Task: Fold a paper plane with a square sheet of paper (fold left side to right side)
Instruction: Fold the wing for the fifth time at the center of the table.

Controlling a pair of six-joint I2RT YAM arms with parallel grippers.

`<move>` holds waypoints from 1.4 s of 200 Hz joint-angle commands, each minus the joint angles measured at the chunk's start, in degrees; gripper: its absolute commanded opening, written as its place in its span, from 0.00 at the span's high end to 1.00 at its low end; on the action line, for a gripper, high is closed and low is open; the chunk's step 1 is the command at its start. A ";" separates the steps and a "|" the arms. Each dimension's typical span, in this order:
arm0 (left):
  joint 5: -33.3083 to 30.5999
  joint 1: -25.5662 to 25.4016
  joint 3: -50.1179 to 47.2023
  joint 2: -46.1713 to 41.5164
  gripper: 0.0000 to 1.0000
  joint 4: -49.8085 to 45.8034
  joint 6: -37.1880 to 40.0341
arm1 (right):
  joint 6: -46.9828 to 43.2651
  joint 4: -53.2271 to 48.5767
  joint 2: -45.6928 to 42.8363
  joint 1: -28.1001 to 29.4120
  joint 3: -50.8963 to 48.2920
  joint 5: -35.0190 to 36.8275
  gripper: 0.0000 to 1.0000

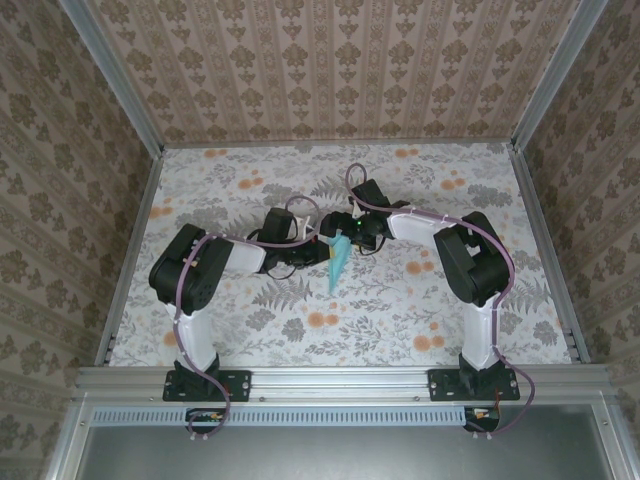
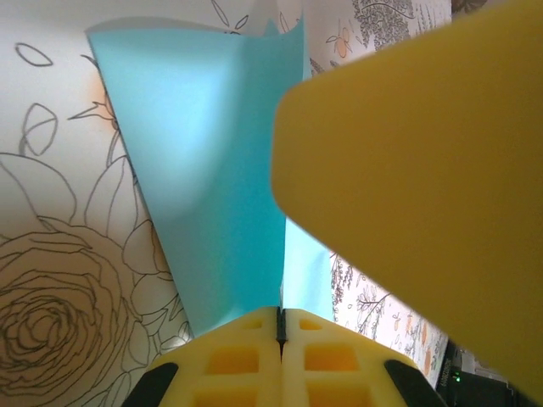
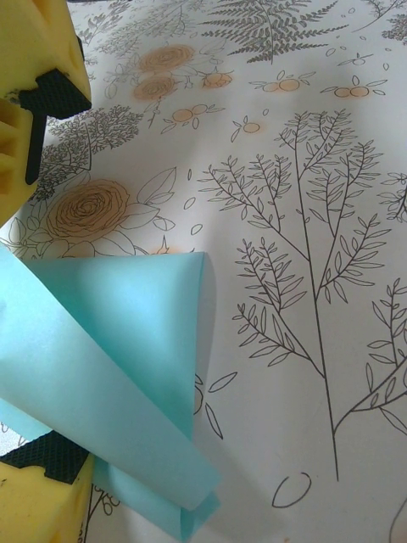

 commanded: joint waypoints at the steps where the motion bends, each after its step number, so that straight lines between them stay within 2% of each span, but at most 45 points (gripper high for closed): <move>1: -0.55 0.66 1.09 0.37 1.00 -1.04 1.72 | -0.54 -7.19 3.53 0.44 -1.31 2.07 0.00; 168: -1.27 1.34 0.92 2.87 1.00 -1.62 2.42 | -0.89 -7.54 3.77 0.79 -0.86 1.72 0.00; 280: -1.22 0.99 0.76 3.57 1.00 -3.73 2.60 | 0.27 1.24 -2.09 -0.60 -3.17 -2.03 0.00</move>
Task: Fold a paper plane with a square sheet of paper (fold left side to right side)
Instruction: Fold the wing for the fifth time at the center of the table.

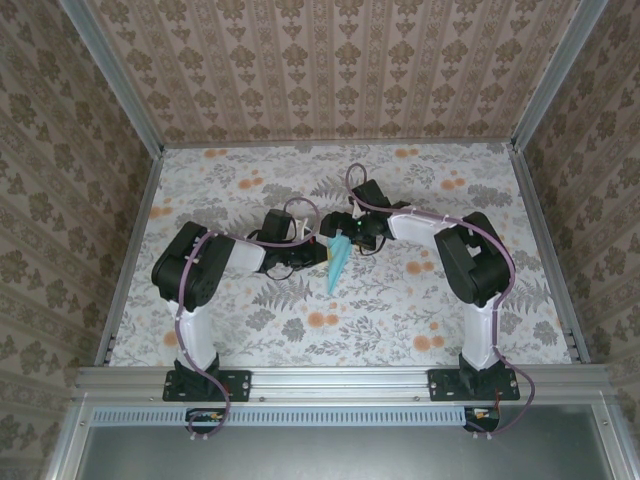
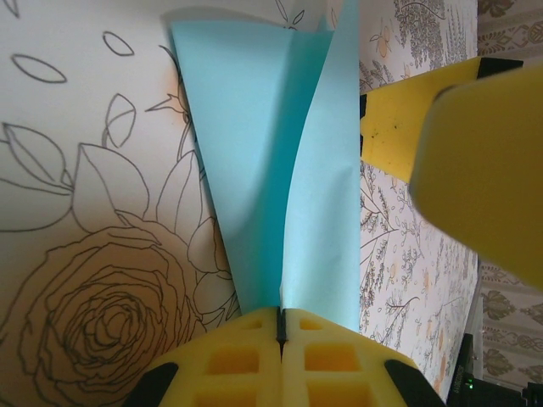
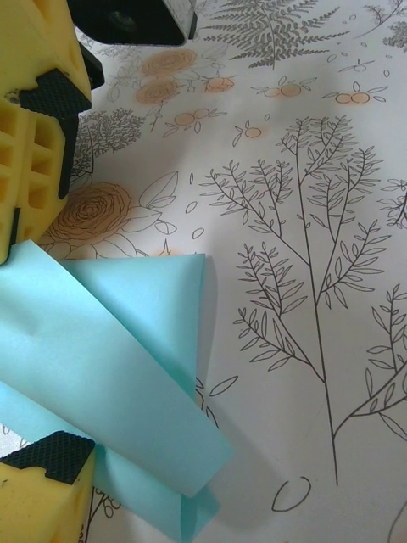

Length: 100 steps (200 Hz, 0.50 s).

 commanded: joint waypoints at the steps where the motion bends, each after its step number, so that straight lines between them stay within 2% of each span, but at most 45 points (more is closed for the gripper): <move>1: -0.79 0.14 0.48 1.78 1.00 -2.77 1.99 | 0.45 0.19 -1.52 -0.54 -2.40 -1.59 0.00; 100: -0.96 0.05 1.30 2.31 1.00 -4.61 2.42 | -1.17 0.48 -9.13 -1.84 -6.70 0.37 0.00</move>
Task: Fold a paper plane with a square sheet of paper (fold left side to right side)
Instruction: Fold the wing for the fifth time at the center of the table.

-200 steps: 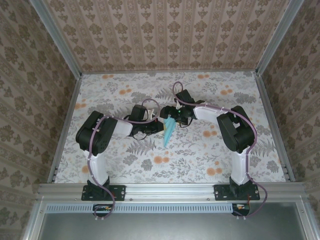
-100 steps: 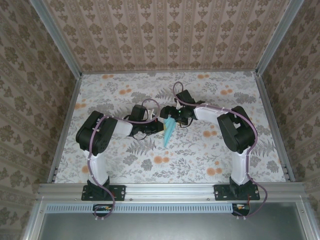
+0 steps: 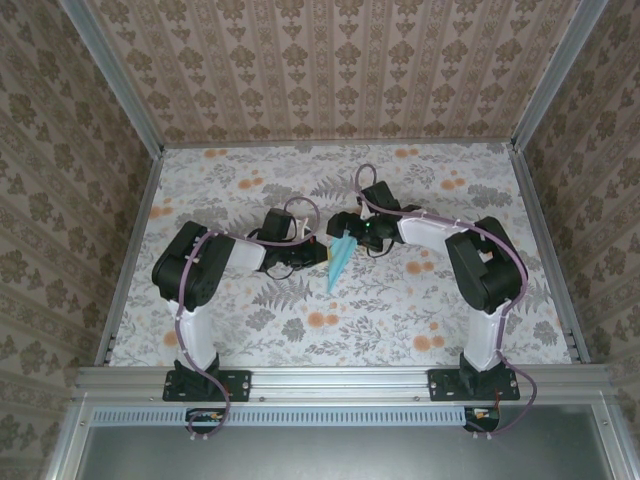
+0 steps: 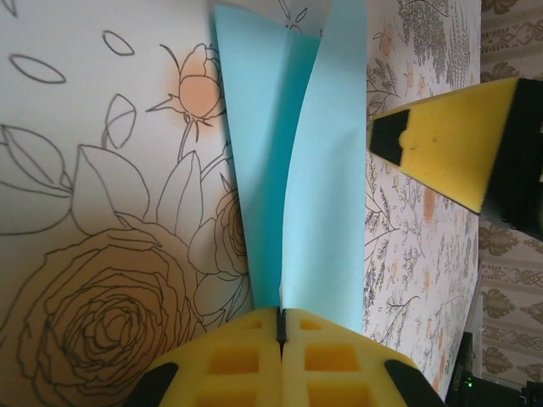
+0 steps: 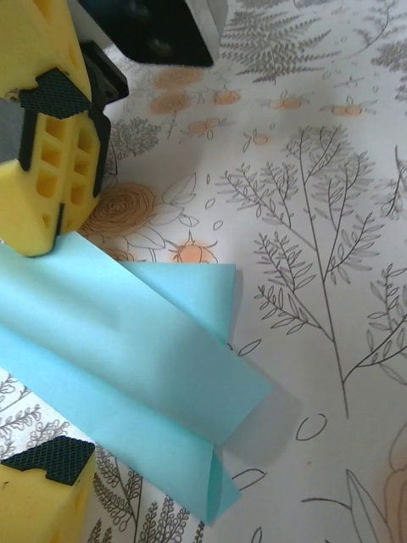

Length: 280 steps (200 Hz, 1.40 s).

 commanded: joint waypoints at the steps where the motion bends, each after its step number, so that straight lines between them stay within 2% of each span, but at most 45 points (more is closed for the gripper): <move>1: -1.15 0.05 0.45 2.09 1.00 -3.04 2.09 | -1.33 -1.33 -3.74 -0.19 -1.44 1.07 0.00; 53: -0.51 -0.47 0.99 1.64 1.00 -2.86 3.05 | -0.83 -1.42 -2.79 -0.20 -2.84 1.14 0.03; 135: -0.52 -0.83 1.72 1.67 1.00 -3.26 3.17 | 0.76 0.94 2.82 0.06 0.68 -1.96 0.03; 280: -0.71 -0.91 1.74 1.74 1.00 -3.49 3.23 | 0.69 3.15 0.74 1.07 0.40 -1.18 0.06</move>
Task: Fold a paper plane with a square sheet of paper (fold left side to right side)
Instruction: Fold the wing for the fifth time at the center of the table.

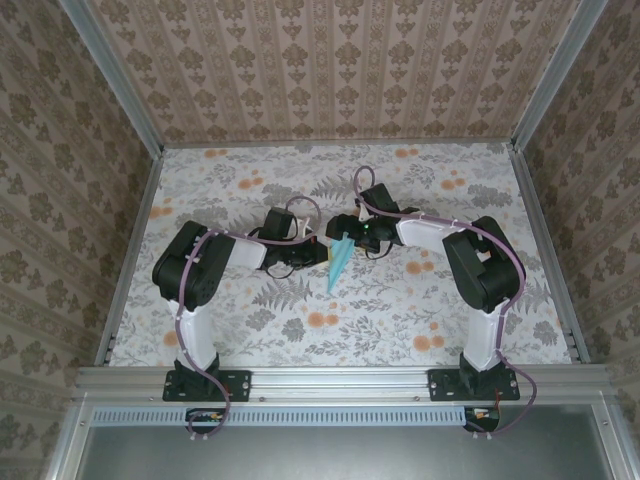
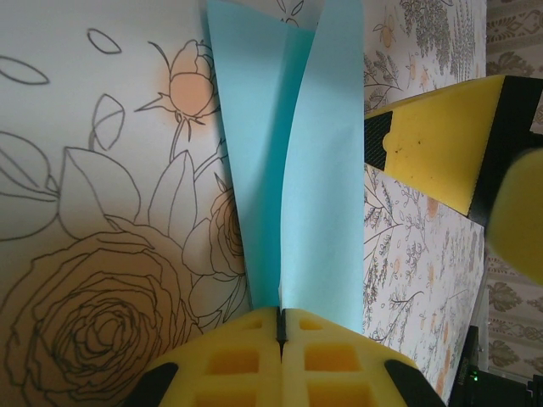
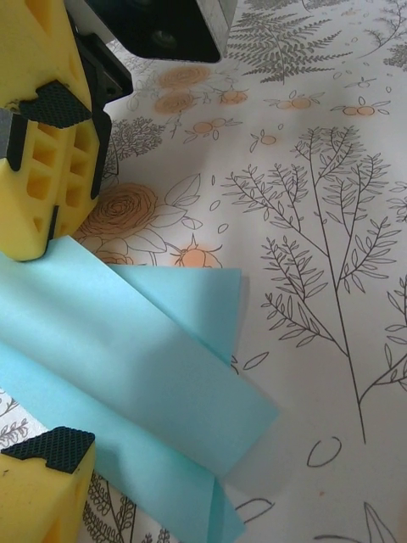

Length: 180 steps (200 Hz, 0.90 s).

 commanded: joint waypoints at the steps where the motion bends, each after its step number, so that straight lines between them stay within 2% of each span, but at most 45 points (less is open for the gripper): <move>1: -0.90 -0.56 0.72 1.70 1.00 -1.37 1.64 | 0.42 0.82 -0.80 0.46 1.00 -0.15 0.06; 56: -0.54 -0.65 0.98 1.44 1.00 -1.17 1.64 | 0.78 -0.91 1.61 0.91 1.97 0.03 0.06; 112: -0.26 -1.44 1.32 -0.36 1.00 -0.44 2.48 | 0.08 -8.38 4.12 1.10 3.55 1.88 0.07; 180: -2.10 -1.55 1.54 -0.46 1.00 -1.88 2.71 | -0.41 -8.85 4.14 1.18 3.55 1.99 0.07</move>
